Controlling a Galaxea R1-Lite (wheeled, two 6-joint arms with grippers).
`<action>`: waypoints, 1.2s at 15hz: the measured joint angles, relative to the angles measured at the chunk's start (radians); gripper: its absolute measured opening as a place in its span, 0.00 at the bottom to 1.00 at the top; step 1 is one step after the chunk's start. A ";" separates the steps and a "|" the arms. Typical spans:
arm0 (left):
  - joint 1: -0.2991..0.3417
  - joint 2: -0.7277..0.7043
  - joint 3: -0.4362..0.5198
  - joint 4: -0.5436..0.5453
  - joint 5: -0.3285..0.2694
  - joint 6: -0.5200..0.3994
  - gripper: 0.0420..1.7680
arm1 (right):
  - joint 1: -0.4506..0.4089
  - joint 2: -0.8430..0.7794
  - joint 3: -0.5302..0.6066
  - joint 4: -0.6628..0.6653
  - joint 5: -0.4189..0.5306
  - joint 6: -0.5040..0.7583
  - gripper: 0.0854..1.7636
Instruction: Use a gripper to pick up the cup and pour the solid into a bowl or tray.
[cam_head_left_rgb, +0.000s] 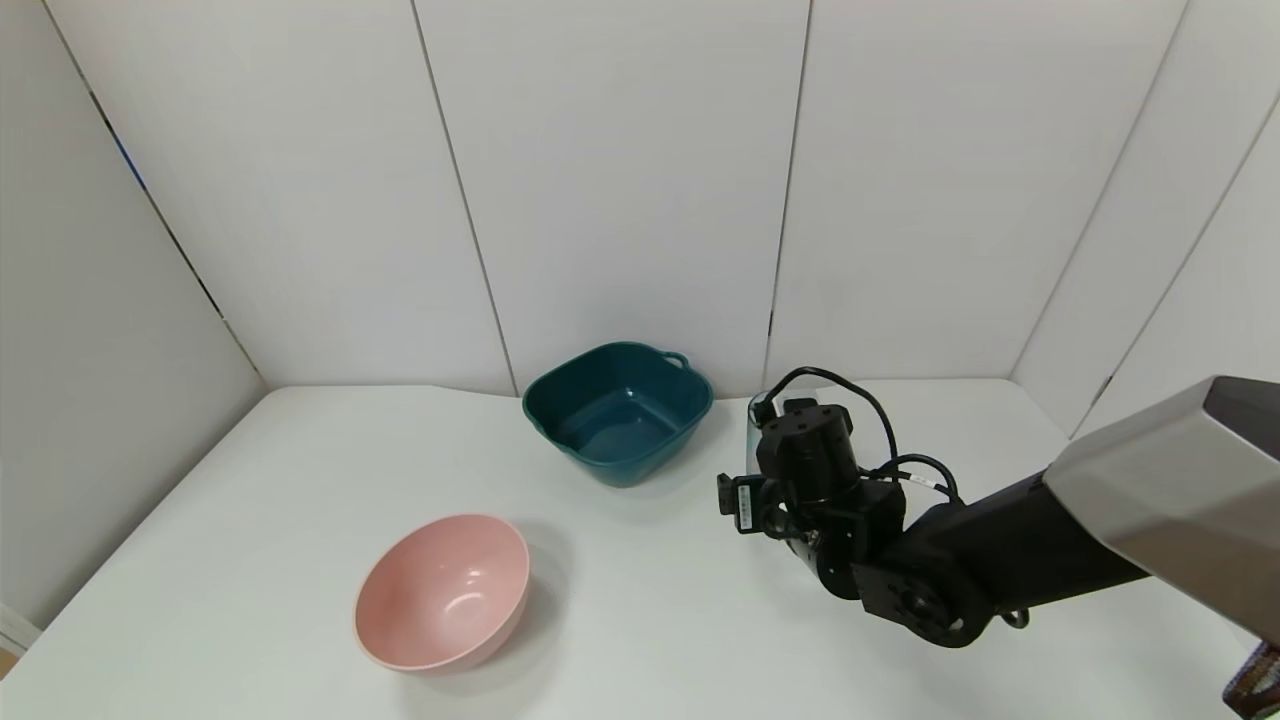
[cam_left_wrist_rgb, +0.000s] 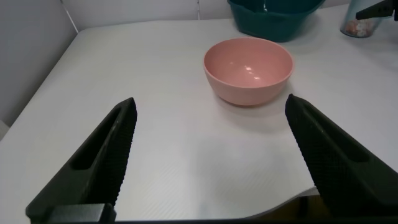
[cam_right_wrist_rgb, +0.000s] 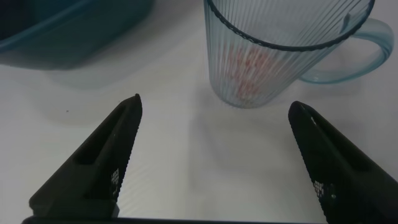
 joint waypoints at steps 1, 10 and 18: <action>0.000 0.000 0.000 0.000 0.000 0.000 0.97 | -0.005 0.009 0.000 -0.005 -0.007 0.000 0.97; 0.000 0.000 0.000 0.000 0.000 0.000 0.97 | -0.054 0.077 -0.042 -0.109 -0.041 -0.003 0.97; 0.000 0.000 0.000 0.000 0.000 0.000 0.97 | -0.064 0.138 -0.086 -0.170 -0.043 -0.017 0.97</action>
